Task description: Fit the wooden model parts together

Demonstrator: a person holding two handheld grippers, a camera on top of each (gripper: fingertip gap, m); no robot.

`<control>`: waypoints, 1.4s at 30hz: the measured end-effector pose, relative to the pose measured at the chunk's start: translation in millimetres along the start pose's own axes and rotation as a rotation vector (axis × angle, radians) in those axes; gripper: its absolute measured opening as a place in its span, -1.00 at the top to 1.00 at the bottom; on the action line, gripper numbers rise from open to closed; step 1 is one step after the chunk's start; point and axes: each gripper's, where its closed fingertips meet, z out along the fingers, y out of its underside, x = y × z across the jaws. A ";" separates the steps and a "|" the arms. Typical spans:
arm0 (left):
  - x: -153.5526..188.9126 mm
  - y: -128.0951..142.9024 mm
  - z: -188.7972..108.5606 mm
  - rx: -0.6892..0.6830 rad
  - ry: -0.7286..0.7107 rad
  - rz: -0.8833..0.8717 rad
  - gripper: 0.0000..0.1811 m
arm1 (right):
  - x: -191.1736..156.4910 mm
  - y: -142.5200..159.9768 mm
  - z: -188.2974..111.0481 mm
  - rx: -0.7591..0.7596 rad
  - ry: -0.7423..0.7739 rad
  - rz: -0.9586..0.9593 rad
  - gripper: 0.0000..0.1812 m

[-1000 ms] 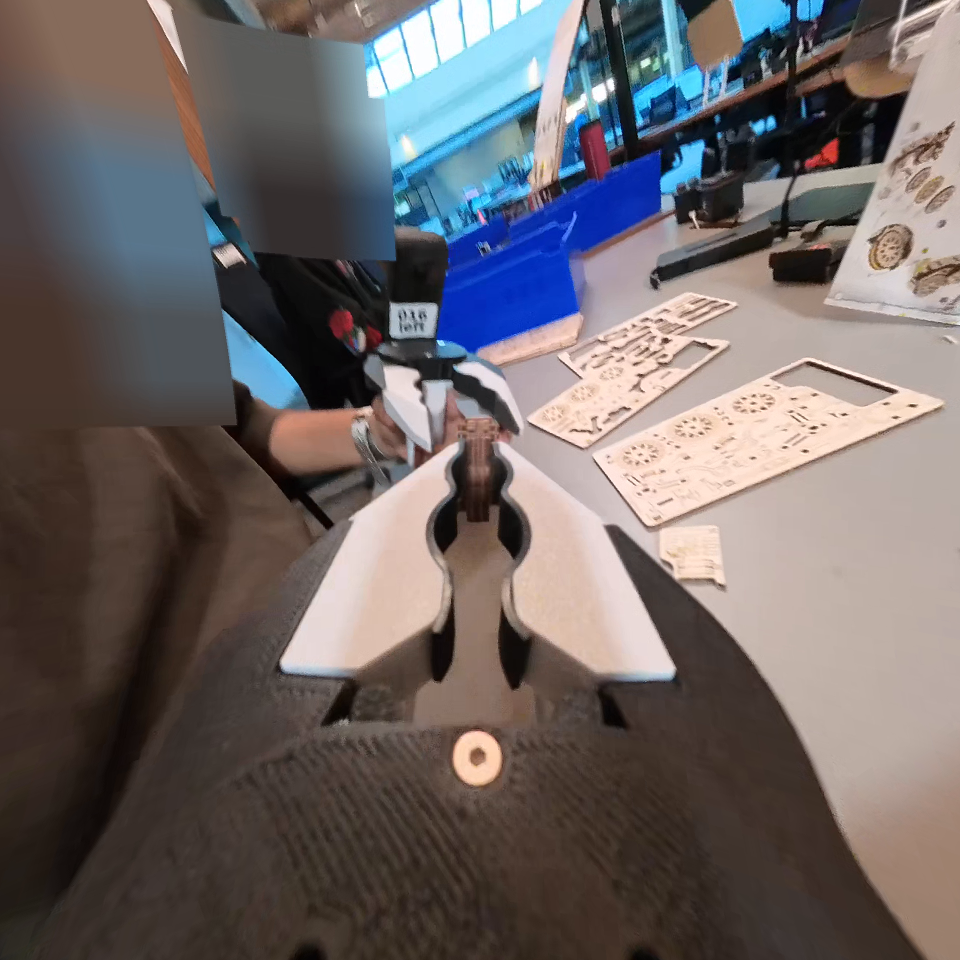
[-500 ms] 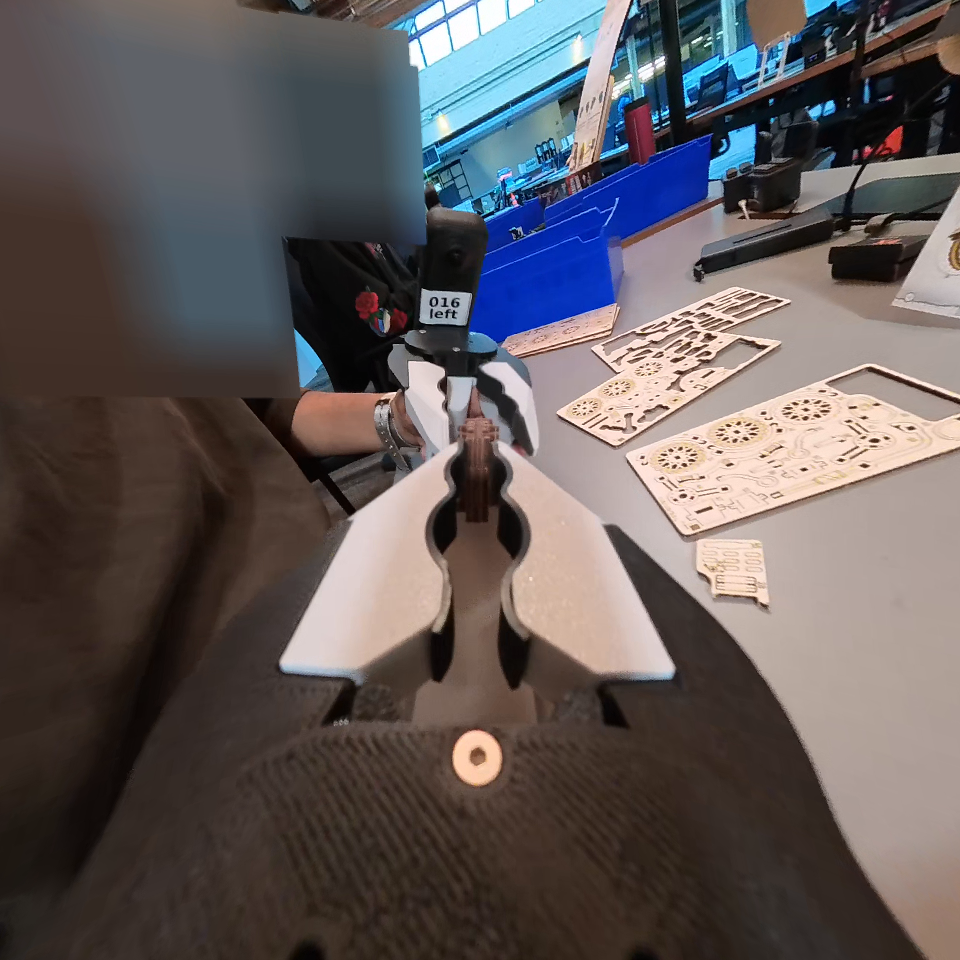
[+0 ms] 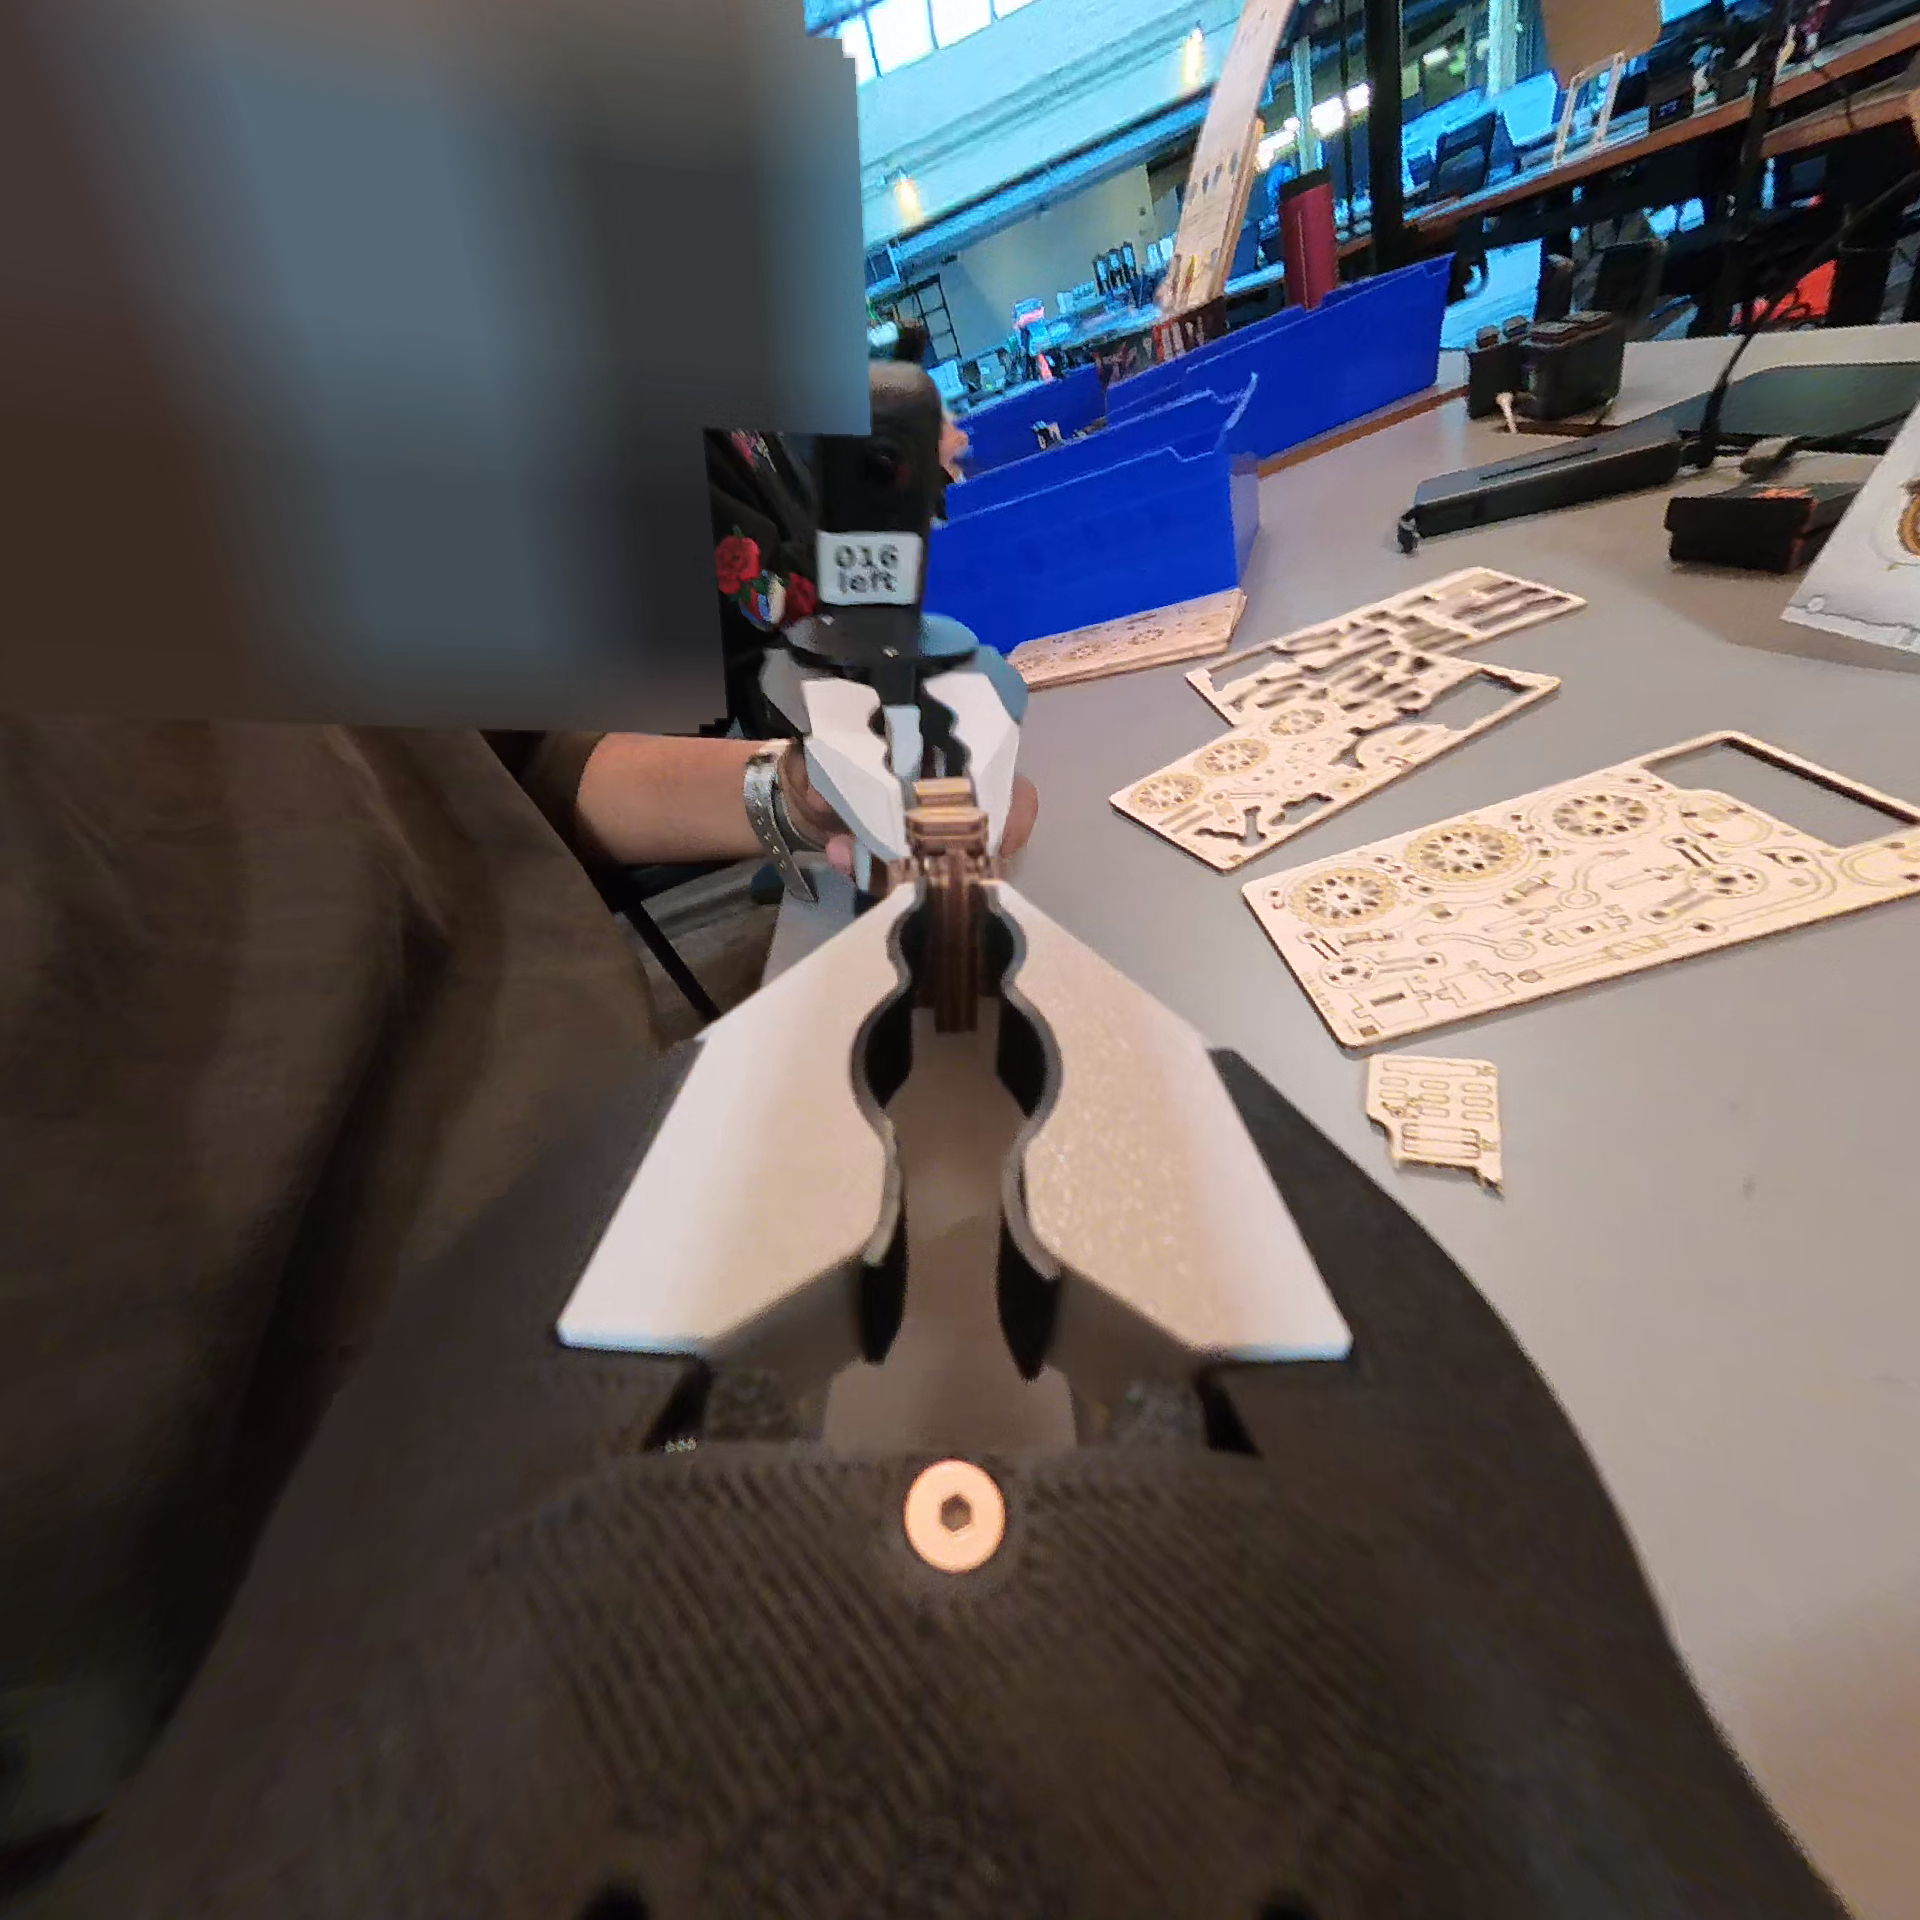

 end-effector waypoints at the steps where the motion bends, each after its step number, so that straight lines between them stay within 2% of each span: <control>1: -1.5 -1.4 -0.8 0.005 -0.017 0.017 0.84 | 4.0 3.5 -0.1 -0.020 0.024 -0.004 0.88; 3: -5.6 -2.9 -2.4 0.004 -0.062 0.066 0.84 | 11.4 11.0 0.1 -0.063 0.065 -0.016 0.78; 7: -10.8 -3.9 -4.1 -0.007 -0.141 0.170 0.85 | 23.3 35.2 2.8 -0.205 0.141 -0.064 0.78; 14: -10.3 -1.9 -8.1 -0.033 -0.128 0.185 0.84 | 21.1 56.1 13.1 -0.343 0.161 -0.143 0.75; 19: -3.1 0.5 -7.3 -0.058 -0.109 0.223 0.83 | 13.9 62.5 33.5 -0.406 0.132 -0.249 0.73; 26: 5.0 3.0 -4.1 -0.073 -0.086 0.248 0.84 | 0.6 48.6 50.4 -0.370 0.015 -0.278 0.76; 37: 6.5 3.7 -3.8 -0.069 -0.078 0.243 0.84 | 1.7 54.6 57.3 -0.400 -0.013 -0.315 0.86; 38: 4.6 3.9 -4.0 -0.069 -0.088 0.243 0.82 | 1.6 54.4 57.1 -0.398 -0.012 -0.317 0.87; 42: -0.5 -3.0 -8.3 -0.030 -0.096 0.198 0.51 | 2.1 47.4 54.2 -0.376 0.017 -0.363 0.88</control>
